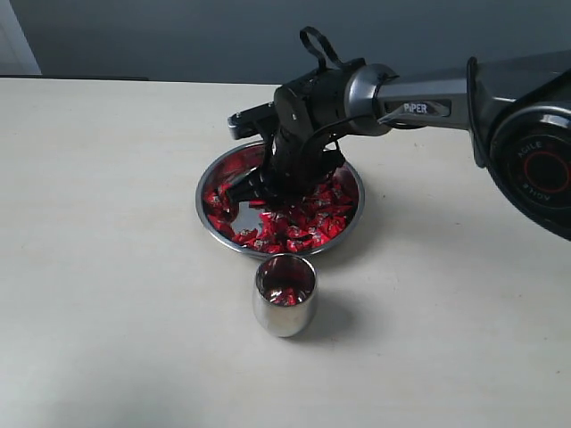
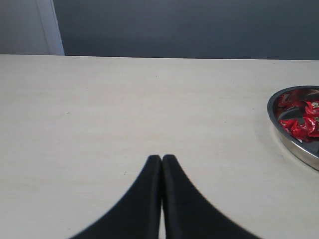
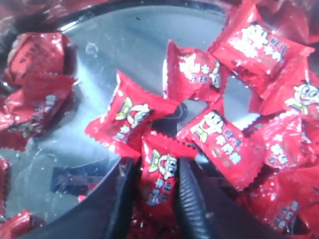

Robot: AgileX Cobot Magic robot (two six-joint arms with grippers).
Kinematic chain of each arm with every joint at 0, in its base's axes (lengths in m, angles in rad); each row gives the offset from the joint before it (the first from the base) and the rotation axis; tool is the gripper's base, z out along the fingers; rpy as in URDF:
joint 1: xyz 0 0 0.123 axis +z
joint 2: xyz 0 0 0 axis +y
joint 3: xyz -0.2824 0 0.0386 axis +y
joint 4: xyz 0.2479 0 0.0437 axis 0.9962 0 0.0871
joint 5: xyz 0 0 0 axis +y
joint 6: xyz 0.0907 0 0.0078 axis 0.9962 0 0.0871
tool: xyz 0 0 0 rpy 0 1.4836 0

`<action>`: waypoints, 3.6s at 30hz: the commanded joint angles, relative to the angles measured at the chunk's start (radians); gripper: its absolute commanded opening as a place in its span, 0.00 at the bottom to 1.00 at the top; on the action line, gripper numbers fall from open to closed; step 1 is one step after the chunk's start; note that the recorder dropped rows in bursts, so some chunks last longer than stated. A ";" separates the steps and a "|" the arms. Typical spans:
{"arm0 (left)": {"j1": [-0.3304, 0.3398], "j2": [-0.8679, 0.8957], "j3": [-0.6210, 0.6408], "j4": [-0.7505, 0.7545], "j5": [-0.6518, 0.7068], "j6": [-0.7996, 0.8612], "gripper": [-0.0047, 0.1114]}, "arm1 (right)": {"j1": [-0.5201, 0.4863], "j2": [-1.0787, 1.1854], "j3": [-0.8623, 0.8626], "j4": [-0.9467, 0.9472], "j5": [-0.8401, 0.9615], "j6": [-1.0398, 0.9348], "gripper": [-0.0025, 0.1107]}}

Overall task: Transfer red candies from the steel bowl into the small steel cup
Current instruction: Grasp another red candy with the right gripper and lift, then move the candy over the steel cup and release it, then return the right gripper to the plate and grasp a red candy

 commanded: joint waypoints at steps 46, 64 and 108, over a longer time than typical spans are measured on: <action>-0.005 -0.005 0.003 0.000 -0.004 -0.002 0.04 | 0.216 -0.667 0.482 0.103 0.157 -0.141 0.21; -0.005 -0.005 0.003 0.000 -0.004 -0.002 0.04 | 0.166 -0.498 0.457 -0.090 -0.248 -0.049 0.35; -0.005 -0.005 0.003 0.000 -0.004 -0.002 0.04 | 0.054 -0.070 0.037 -0.099 -0.196 0.225 0.35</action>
